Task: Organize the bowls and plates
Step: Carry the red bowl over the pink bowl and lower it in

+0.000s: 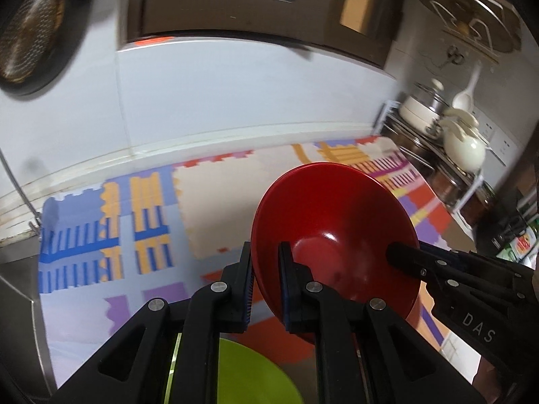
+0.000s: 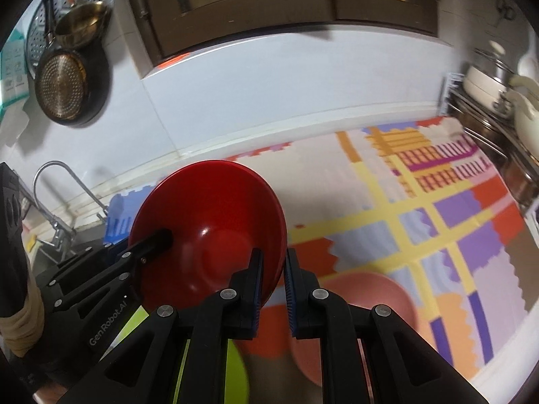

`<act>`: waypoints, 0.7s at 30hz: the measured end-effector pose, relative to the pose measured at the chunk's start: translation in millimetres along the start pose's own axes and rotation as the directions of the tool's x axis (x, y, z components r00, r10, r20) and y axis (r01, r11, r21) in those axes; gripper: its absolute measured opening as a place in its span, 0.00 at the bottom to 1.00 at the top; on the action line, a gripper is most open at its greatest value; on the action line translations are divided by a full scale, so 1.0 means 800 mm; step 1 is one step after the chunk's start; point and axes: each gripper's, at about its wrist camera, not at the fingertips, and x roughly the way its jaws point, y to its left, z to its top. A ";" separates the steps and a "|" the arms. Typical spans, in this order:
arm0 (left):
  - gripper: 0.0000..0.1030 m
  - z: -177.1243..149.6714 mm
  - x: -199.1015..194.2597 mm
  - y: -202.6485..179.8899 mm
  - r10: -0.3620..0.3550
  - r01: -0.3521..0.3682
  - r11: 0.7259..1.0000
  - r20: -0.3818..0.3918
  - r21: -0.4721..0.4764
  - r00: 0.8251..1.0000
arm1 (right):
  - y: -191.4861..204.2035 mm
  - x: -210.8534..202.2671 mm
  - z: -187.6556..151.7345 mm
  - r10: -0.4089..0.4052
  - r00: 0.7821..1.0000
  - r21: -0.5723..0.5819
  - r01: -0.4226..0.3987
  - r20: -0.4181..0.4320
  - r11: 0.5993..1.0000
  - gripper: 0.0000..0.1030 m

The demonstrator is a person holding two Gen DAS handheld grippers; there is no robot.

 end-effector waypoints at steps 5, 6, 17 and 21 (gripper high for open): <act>0.15 -0.011 0.007 -0.038 -0.027 0.028 0.999 -0.029 0.019 0.999 | -0.036 -0.016 -0.013 -0.035 0.999 0.017 0.035 0.003 0.999 0.13; 0.15 -0.012 0.009 -0.043 -0.029 0.029 0.999 -0.034 0.023 0.999 | -0.041 -0.018 -0.016 -0.039 0.999 0.018 0.039 0.001 0.999 0.13; 0.15 -0.041 0.038 -0.092 -0.028 0.032 0.999 -0.109 0.042 0.994 | -0.096 -0.017 -0.045 -0.069 0.996 0.013 0.070 -0.061 0.997 0.13; 0.15 -0.051 0.050 -0.103 -0.017 0.023 0.999 -0.138 0.042 0.990 | -0.109 -0.011 -0.053 -0.070 0.994 0.007 0.071 -0.087 0.997 0.13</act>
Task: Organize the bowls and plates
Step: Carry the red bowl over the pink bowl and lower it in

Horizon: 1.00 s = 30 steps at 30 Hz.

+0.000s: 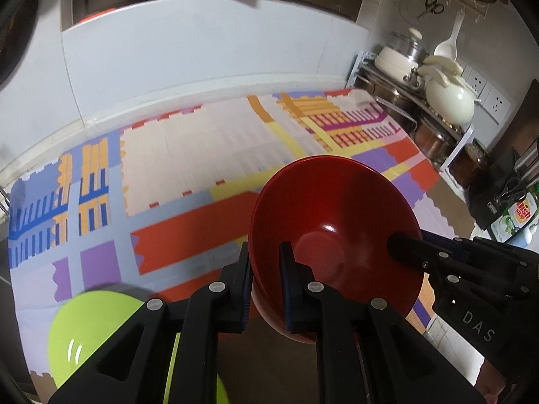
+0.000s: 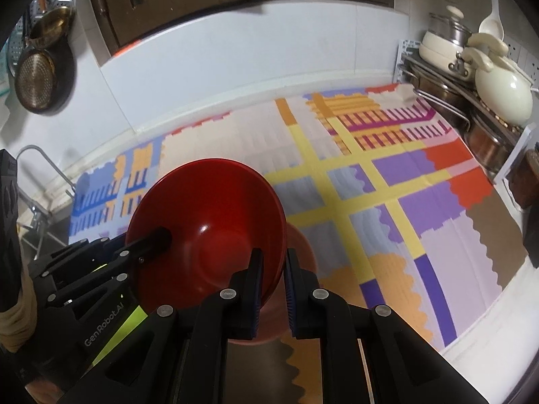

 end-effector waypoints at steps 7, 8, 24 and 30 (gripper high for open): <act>0.15 -0.011 0.021 -0.010 0.027 -0.027 1.000 -0.041 -0.006 0.999 | -0.016 0.016 -0.009 0.008 0.999 -0.016 -0.008 -0.040 1.000 0.13; 0.15 -0.013 0.023 -0.011 0.033 -0.033 0.999 -0.047 -0.005 0.998 | -0.017 0.019 -0.010 0.010 0.999 -0.020 -0.011 -0.045 1.000 0.14; 0.17 -0.026 0.042 -0.018 0.079 -0.080 0.997 -0.087 -0.009 0.993 | -0.024 0.045 -0.023 0.023 0.994 -0.089 -0.033 -0.104 0.995 0.14; 0.31 -0.025 0.043 -0.022 0.057 -0.057 0.998 -0.087 -0.004 0.995 | -0.024 0.046 -0.025 0.024 0.995 -0.109 -0.035 -0.101 0.993 0.16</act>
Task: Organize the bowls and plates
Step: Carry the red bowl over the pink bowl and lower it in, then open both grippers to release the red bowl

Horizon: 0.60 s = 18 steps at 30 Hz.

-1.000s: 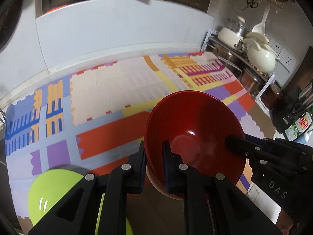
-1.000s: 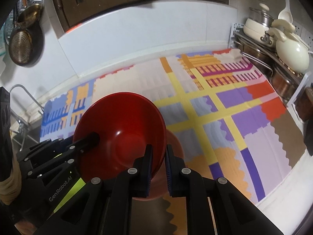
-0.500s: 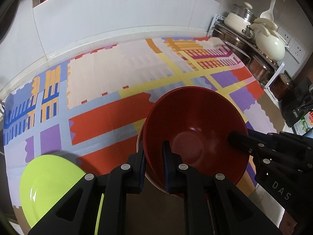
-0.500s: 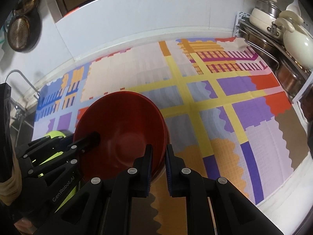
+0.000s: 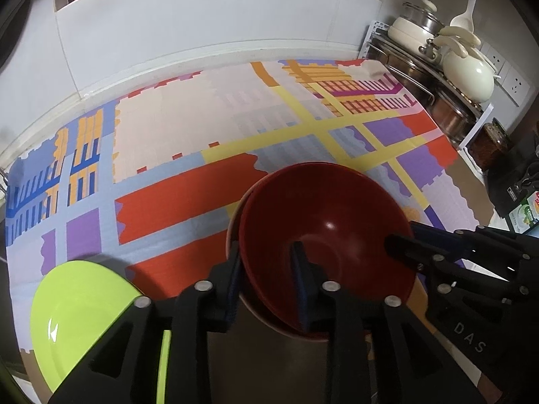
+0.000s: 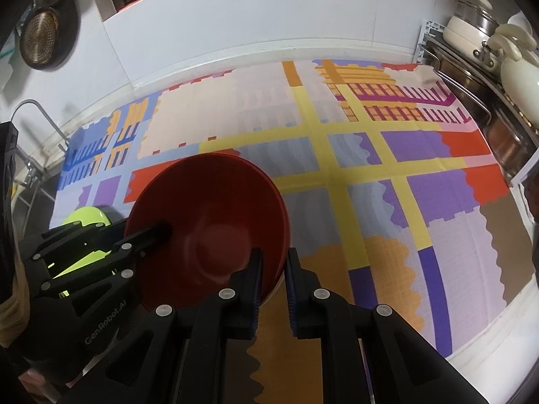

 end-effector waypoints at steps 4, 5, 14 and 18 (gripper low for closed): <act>0.40 0.000 -0.007 -0.003 -0.010 0.010 1.000 0.005 0.001 1.000 | -0.007 -0.002 0.000 0.009 1.000 0.015 -0.009 0.006 1.000 0.31; 0.46 0.001 -0.009 -0.004 0.005 -0.005 1.000 0.012 0.002 1.000 | -0.008 -0.004 0.000 0.004 1.000 0.015 -0.004 0.016 1.000 0.33; 0.55 0.007 -0.034 0.004 0.032 -0.032 0.999 0.071 -0.004 0.997 | -0.013 -0.017 0.006 0.028 0.999 0.026 -0.029 0.044 0.999 0.33; 0.56 0.009 -0.038 0.011 0.043 -0.042 0.999 0.078 -0.022 0.996 | -0.009 -0.024 0.010 0.026 0.997 0.019 -0.027 0.066 0.999 0.33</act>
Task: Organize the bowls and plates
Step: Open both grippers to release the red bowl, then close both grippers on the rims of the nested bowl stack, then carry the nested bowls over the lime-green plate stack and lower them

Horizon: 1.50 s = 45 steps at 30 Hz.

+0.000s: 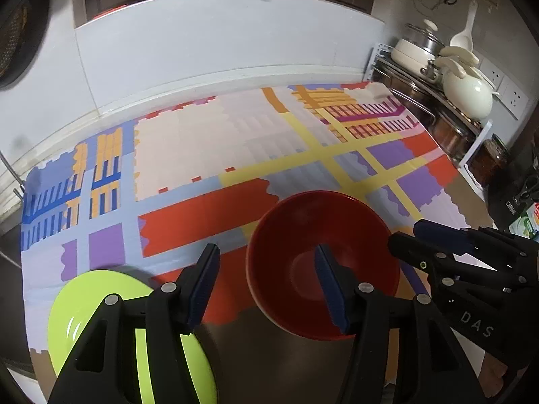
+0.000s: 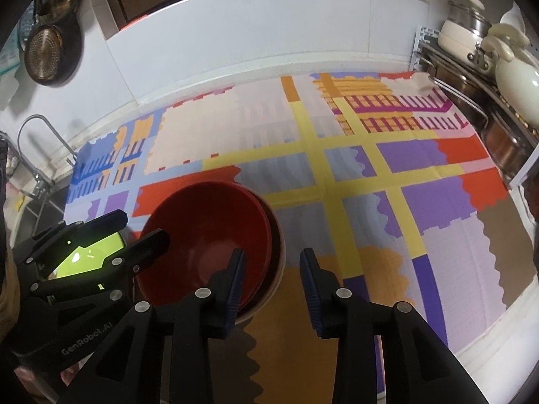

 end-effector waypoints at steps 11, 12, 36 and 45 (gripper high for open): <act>0.57 -0.010 0.024 0.014 0.051 -0.052 0.998 -0.061 -0.020 0.997 | -0.006 0.023 0.005 -0.001 0.999 0.041 0.002 -0.034 0.999 0.33; 0.57 -0.012 0.028 0.013 0.052 -0.054 0.998 -0.069 -0.019 0.996 | -0.007 0.026 0.004 0.004 0.999 0.044 -0.003 -0.038 0.999 0.33; 0.29 -0.027 0.078 0.006 -0.050 0.027 0.993 -0.211 -0.112 0.976 | -0.008 0.078 -0.010 0.081 0.979 0.073 -0.069 -0.185 0.995 0.28; 0.29 -0.026 0.072 0.006 -0.014 -0.026 0.984 -0.216 -0.179 0.976 | -0.009 0.073 -0.009 0.088 0.978 0.083 -0.074 -0.189 0.994 0.25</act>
